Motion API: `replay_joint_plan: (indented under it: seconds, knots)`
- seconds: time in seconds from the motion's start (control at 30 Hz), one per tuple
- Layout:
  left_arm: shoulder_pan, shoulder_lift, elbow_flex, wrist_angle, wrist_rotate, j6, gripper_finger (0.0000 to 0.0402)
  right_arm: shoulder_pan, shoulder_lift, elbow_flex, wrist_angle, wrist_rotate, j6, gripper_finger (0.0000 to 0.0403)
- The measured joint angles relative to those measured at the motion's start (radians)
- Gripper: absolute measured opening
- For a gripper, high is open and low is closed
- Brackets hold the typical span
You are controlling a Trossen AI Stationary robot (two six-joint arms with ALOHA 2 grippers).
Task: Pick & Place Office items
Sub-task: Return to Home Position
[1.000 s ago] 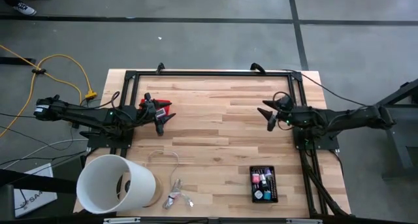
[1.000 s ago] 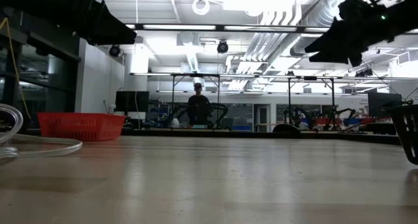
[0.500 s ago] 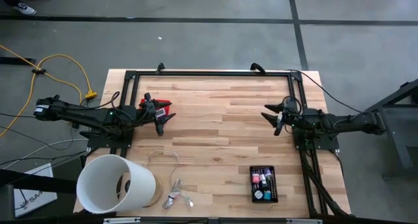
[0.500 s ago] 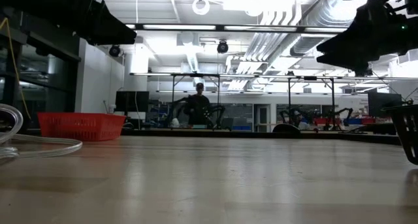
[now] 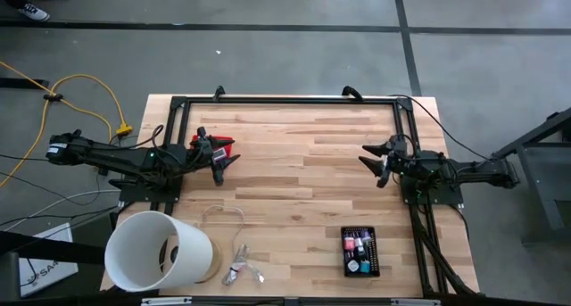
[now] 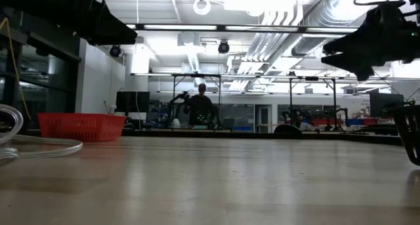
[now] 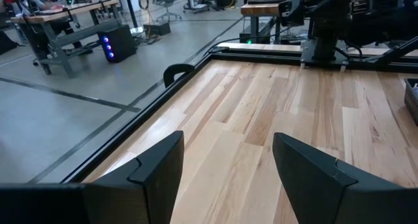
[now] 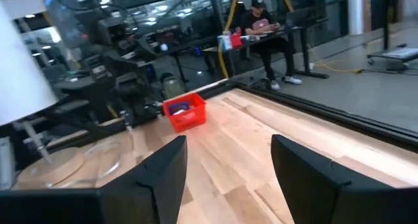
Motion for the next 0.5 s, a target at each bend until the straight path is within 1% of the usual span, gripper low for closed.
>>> replay_joint_plan:
  seconds: [0.27, 0.5]
  knots:
    - [0.0, 0.0, 0.0, 0.0, 0.0, 0.0, 0.0227, 0.0, -0.002, -0.012, 0.021, -0.11, -0.018, 0.0208]
    - [0.0, 0.0, 0.0, 0.0, 0.0, 0.0, 0.0227, 0.0, 0.011, -0.024, 0.032, -0.235, -0.05, 0.0208]
